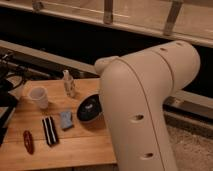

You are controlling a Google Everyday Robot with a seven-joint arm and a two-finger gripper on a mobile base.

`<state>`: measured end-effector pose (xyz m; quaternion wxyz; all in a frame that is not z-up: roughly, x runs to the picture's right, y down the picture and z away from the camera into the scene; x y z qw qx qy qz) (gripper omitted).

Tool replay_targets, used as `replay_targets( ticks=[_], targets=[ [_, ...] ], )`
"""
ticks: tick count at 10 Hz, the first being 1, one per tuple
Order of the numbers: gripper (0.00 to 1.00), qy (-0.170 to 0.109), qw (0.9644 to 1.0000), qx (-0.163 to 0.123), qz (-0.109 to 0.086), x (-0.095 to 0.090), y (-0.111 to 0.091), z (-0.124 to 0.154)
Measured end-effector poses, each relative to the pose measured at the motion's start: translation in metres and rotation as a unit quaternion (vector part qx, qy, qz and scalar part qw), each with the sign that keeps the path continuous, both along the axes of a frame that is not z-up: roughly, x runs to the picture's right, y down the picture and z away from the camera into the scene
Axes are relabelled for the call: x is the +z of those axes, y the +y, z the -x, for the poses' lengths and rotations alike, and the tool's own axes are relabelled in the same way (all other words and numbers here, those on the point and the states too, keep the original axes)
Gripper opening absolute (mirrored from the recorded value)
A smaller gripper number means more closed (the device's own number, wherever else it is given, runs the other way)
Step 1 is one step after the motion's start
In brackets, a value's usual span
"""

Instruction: Drag the ceramic bowl in a circle

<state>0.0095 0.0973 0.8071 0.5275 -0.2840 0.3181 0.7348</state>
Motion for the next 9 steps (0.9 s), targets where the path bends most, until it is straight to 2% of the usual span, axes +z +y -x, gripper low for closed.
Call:
replay_targets(
  ticks=[1, 3, 6, 7, 8, 9],
  targets=[
    [0.00, -0.002, 0.9999, 0.015, -0.002, 0.003, -0.004, -0.005],
    [0.00, -0.011, 0.9985, 0.051, -0.012, 0.020, -0.027, -0.021],
    [0.00, -0.011, 0.9947, 0.100, -0.017, 0.045, -0.060, -0.040],
    [0.00, -0.004, 0.9934, 0.113, -0.018, 0.050, -0.066, -0.044],
    [0.00, 0.014, 0.9905, 0.136, -0.017, 0.055, -0.071, -0.053],
    [0.00, 0.038, 0.9860, 0.162, -0.014, 0.056, -0.072, -0.072]
  ],
)
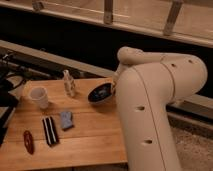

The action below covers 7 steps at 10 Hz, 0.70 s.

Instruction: Drag the ceramic bowl in a circle

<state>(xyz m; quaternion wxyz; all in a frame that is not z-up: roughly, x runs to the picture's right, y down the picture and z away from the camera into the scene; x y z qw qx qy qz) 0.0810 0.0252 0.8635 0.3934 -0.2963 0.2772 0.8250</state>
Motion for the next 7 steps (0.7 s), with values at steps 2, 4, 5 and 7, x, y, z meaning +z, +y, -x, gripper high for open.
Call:
replay_targets(
  ticks=[2, 4, 5, 7],
  targets=[
    [0.00, 0.039, 0.9979, 0.050, 0.018, 0.003, 0.006, -0.034],
    [0.00, 0.093, 0.9908, 0.089, 0.042, 0.001, 0.013, -0.052],
    [0.00, 0.097, 0.9906, 0.085, 0.045, -0.004, 0.016, -0.050],
    [0.00, 0.074, 0.9949, 0.052, 0.044, -0.010, 0.023, -0.030]
  ],
)
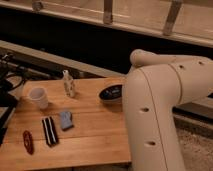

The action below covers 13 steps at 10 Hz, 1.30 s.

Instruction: Drag the ceramic bowl in a circle

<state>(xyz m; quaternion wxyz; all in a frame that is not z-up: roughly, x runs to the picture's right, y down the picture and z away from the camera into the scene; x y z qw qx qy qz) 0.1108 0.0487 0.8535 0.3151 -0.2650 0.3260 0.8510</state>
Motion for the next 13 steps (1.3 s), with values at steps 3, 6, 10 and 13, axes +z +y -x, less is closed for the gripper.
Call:
replay_targets(
  ticks=[3, 6, 10, 13],
  targets=[
    [0.00, -0.016, 0.9995, -0.027, 0.003, 0.004, -0.002, 0.041],
    [0.00, -0.021, 0.9986, -0.048, 0.012, -0.013, 0.019, 0.049],
    [0.00, -0.038, 0.9959, -0.080, 0.016, -0.024, 0.024, 0.078],
    [0.00, -0.045, 0.9946, -0.091, 0.019, -0.030, 0.029, 0.090]
  ],
)
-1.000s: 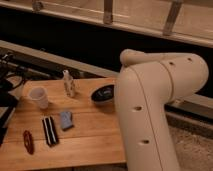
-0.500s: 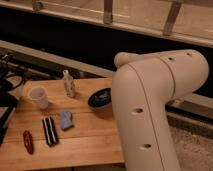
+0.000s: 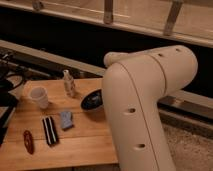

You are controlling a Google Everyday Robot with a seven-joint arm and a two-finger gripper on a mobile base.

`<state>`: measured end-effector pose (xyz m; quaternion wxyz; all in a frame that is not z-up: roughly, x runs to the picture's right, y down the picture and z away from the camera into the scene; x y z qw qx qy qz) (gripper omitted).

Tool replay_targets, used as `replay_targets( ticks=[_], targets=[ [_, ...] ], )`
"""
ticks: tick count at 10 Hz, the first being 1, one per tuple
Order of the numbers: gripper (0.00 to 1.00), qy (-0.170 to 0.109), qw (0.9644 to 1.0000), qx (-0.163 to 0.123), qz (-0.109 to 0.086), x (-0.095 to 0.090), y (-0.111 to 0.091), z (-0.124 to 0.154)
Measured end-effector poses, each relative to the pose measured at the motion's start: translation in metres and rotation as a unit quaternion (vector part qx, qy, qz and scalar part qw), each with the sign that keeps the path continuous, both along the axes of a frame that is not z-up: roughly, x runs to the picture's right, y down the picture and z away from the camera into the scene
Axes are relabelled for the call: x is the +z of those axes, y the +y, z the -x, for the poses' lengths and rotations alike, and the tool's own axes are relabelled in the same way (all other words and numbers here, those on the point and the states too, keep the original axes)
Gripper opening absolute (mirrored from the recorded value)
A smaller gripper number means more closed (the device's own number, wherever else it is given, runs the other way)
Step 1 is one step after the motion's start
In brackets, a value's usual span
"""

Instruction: Drag the ceramic bowl in a circle

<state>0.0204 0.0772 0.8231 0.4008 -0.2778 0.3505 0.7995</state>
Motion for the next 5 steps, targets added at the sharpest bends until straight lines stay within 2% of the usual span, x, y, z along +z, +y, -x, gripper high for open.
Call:
replay_targets(
  ticks=[2, 5],
  targets=[
    [0.00, -0.005, 1.0000, -0.006, 0.003, -0.006, 0.006, -0.003],
    [0.00, -0.017, 0.9996, -0.019, 0.008, -0.012, 0.013, 0.024]
  ],
)
